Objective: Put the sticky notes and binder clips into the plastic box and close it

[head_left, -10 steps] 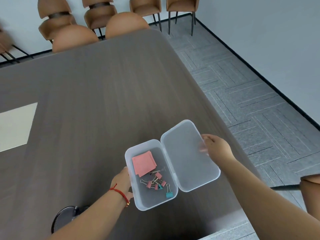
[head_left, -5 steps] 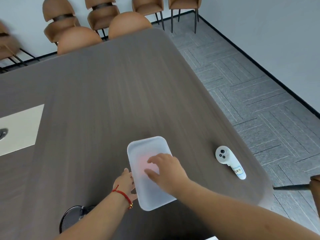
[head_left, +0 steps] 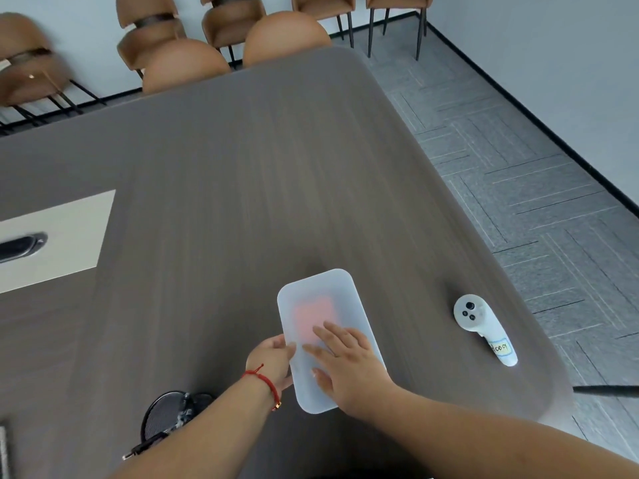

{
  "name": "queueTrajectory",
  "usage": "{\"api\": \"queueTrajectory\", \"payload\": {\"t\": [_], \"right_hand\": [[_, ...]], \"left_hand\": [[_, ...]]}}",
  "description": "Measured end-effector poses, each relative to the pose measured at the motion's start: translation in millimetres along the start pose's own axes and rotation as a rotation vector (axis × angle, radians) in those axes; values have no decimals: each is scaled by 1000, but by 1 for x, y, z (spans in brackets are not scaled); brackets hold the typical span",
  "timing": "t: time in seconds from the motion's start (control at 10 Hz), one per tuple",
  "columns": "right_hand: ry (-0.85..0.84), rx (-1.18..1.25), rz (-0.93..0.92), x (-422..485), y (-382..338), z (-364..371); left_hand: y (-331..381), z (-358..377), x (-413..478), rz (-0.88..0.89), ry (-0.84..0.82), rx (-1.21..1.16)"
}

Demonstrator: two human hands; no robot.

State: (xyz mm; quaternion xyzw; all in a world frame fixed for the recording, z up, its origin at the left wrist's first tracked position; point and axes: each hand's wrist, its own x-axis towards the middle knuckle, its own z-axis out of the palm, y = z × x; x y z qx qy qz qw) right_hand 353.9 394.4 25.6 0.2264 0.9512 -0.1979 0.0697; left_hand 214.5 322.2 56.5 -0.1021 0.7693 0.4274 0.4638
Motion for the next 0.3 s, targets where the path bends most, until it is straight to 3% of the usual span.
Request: {"api": "queueTrajectory", "payload": {"t": [0.2,0.3], "right_hand": [[-55,35,-3,2,-1,-4],[-150,216,57,1,-3,-31]], "left_hand": [[0,-9,11,-4,8,132],[0,-11,11,9,32,185]]}}
